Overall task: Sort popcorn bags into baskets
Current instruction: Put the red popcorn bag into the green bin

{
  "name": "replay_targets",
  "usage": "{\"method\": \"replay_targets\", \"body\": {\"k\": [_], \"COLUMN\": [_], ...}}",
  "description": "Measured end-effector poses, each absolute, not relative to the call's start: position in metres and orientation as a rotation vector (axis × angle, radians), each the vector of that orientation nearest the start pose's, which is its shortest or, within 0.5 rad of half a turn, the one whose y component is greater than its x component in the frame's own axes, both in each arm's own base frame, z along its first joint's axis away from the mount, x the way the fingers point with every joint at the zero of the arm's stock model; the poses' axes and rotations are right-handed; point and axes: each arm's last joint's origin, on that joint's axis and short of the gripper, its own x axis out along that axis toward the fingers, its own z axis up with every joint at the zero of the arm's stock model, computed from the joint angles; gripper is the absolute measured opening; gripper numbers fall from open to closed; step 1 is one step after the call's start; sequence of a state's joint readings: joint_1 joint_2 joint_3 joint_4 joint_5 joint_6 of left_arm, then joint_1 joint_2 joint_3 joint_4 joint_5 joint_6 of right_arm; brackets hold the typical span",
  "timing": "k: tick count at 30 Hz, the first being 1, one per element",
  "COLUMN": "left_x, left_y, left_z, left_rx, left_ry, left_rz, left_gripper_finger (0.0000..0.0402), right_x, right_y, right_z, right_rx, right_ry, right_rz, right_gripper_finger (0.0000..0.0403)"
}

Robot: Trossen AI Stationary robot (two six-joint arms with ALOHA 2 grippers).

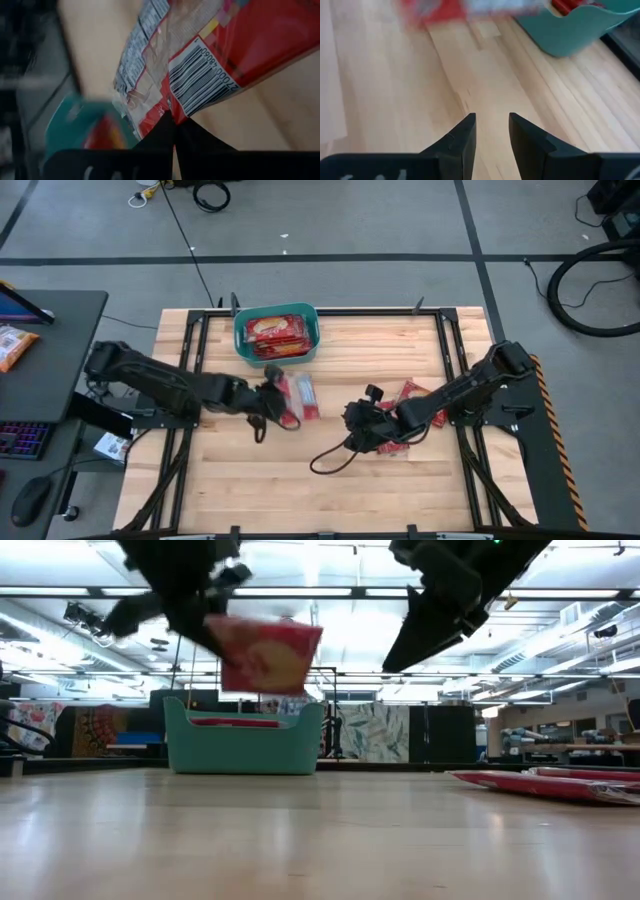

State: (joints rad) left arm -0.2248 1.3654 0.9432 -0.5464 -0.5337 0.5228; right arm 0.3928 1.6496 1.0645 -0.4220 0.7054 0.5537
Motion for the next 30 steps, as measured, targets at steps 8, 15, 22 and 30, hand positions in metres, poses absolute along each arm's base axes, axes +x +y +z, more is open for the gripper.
{"method": "replay_targets", "body": {"k": [8,15,22,30], "left_x": [0.248,0.232,0.233,0.24], "left_y": [0.027,0.105,0.151,0.149], "left_z": [0.267,0.252,0.236,0.251], "left_rx": [0.552,0.287,0.148,0.137], "left_ry": [1.023,1.166,1.242,1.179], "left_rz": [0.482,0.68,0.724,0.674], "left_gripper_finger": [0.0007,0.0007,0.0025,0.0137], "right_x": [0.311,0.311,0.315,0.309], "right_y": [0.109,0.109,0.101,0.095], "right_z": [0.202,0.201,0.202,0.194], "right_rx": [-0.023,-0.042,-0.045,0.03], "right_ry": [0.741,0.75,0.749,0.906], "right_rz": [-0.507,-0.497,-0.506,-0.423], "right_gripper_finger": [0.0121,0.0121,0.0121,0.0121]}}
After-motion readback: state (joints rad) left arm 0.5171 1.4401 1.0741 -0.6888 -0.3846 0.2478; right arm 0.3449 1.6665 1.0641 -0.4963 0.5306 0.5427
